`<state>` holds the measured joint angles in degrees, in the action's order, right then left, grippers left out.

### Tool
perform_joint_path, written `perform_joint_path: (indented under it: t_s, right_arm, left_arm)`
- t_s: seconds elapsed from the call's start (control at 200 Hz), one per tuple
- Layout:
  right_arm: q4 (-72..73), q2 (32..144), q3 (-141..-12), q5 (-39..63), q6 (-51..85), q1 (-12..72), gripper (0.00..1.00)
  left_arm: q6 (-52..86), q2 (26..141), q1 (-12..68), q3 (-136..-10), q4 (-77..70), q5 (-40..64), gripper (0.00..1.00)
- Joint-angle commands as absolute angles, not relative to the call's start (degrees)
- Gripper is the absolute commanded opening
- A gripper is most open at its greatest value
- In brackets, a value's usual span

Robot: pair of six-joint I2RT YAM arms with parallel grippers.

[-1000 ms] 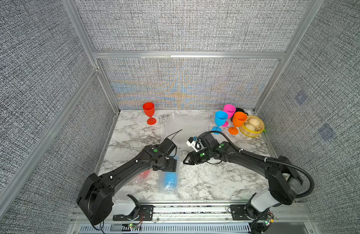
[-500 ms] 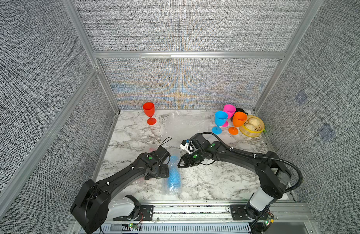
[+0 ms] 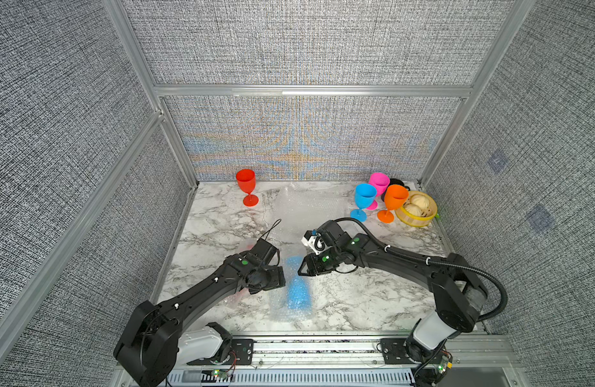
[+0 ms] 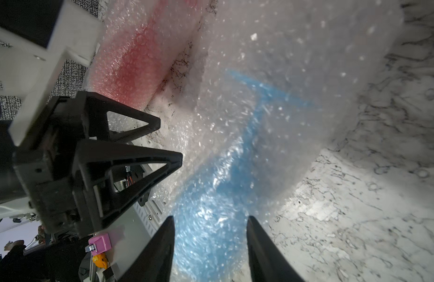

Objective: Unpack wine glasses from bubble wrap
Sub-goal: Unwrap the bubble wrap at the center of the board.

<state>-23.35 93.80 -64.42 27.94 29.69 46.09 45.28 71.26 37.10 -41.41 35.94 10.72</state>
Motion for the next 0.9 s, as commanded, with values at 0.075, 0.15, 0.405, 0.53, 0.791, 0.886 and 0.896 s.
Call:
perform_joint_path:
  t_s: [0.075, 0.15, 0.405, 0.53, 0.791, 0.886, 0.896]
  right_arm:
    - [-26.33, 92.48, -63.24, 24.14, 28.38, 46.16, 0.52]
    - [-27.38, 91.98, -62.40, 21.81, 27.96, 46.14, 0.56]
    - [-30.67, 93.80, -61.02, 14.36, 26.20, 46.05, 0.58]
    - [-30.69, 94.73, -59.96, 12.88, 25.78, 45.62, 0.57]
    - [-30.02, 88.72, -58.92, 13.38, 26.30, 43.59, 0.57]
    - [-31.46, 86.28, -59.31, 13.89, 25.89, 41.97, 0.58]
    - [-31.57, 86.08, -59.35, 14.09, 25.79, 41.83, 0.58]
  left_arm:
    - [42.50, 74.49, 37.18, -44.02, 30.64, 17.45, 0.77]
    - [42.16, 74.78, 37.35, -44.76, 29.66, 18.24, 0.77]
    - [40.07, 77.66, 38.23, -47.26, 30.18, 18.63, 0.75]
    - [38.17, 75.87, 38.23, -49.43, 33.49, 14.99, 0.75]
    - [28.45, 76.80, 38.68, -55.20, 37.60, 10.95, 0.76]
    - [24.29, 79.60, 39.48, -57.95, 37.07, 12.10, 0.76]
    - [23.87, 79.86, 39.60, -58.23, 36.91, 12.12, 0.76]
